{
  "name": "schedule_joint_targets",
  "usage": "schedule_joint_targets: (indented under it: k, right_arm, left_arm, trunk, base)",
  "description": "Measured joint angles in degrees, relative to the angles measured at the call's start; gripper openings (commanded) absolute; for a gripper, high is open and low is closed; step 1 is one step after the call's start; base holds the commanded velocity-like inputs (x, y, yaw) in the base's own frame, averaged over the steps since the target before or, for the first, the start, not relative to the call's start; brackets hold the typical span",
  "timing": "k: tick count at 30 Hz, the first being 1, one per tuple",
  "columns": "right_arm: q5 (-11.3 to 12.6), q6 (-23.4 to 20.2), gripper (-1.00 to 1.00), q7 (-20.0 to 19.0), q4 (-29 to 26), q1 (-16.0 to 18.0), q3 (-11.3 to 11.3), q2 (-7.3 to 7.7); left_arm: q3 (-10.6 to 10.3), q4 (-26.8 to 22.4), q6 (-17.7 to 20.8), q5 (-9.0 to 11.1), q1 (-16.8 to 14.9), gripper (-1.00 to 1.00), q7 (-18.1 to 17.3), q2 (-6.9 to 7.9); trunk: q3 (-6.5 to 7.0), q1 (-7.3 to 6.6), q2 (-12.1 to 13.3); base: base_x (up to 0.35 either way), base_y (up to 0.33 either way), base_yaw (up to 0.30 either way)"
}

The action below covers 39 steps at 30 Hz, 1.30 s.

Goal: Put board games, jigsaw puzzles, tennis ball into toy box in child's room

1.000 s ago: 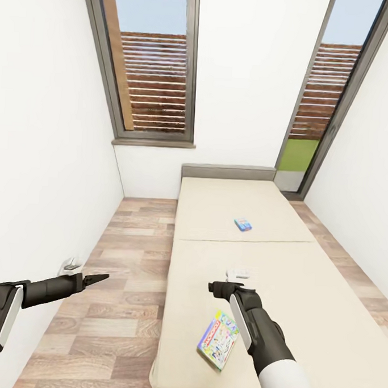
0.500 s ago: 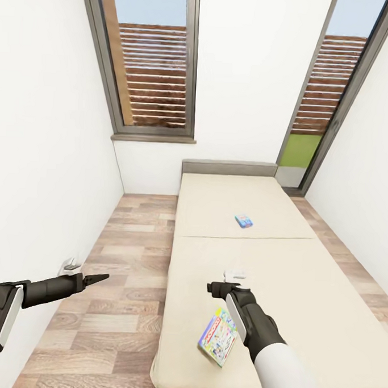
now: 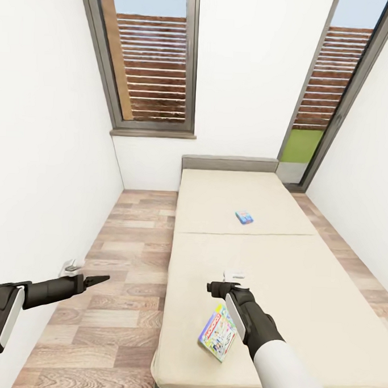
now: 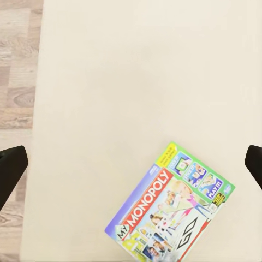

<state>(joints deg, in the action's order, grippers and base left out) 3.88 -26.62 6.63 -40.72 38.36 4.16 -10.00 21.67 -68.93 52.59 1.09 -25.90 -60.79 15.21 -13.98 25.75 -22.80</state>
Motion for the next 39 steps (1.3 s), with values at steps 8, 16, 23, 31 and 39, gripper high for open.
schedule_joint_targets:
  k: [8, 16, 23, 31, 39]
  right_arm:
    - [-0.1, -0.1, 1.00, 0.5, -0.2, -0.1, 0.3, 0.00]
    - [0.1, -0.2, 1.00, 1.6, -0.4, -0.1, 0.4, 0.00]
    - [0.0, -0.1, 1.00, 1.8, -0.5, -0.1, 0.3, 0.00]
    - [0.1, -0.2, 1.00, 1.8, -0.4, 0.0, 0.2, 0.00]
    - [0.1, -0.9, 1.00, 1.8, 0.2, 4.1, 0.0, 0.00]
  left_arm:
    - [0.3, 0.3, 0.0, -0.1, 0.6, 1.00, -0.4, 0.28]
    - [0.2, 0.2, 0.0, -0.1, 0.6, 1.00, -0.4, 0.33]
    - [0.3, -0.2, 0.0, -0.1, 0.6, 1.00, -0.4, 0.41]
    - [-0.2, -0.3, 0.0, 0.0, 0.6, 1.00, -0.1, 0.20]
    - [0.1, -0.3, 0.0, -0.1, 0.6, 1.00, -0.3, 0.27]
  trunk:
    - [-0.75, 0.00, 0.0]
    - [-1.51, 0.00, 0.0]
    - [-2.16, 0.00, 0.0]
    - [-2.92, 0.00, 0.0]
    - [-3.66, 0.00, 0.0]
  base:
    - [0.000, 0.000, 0.000]
    - [0.000, 0.000, 0.000]
    - [0.000, 0.000, 0.000]
    - [0.000, 0.000, 0.000]
    - [0.000, 0.000, 0.000]
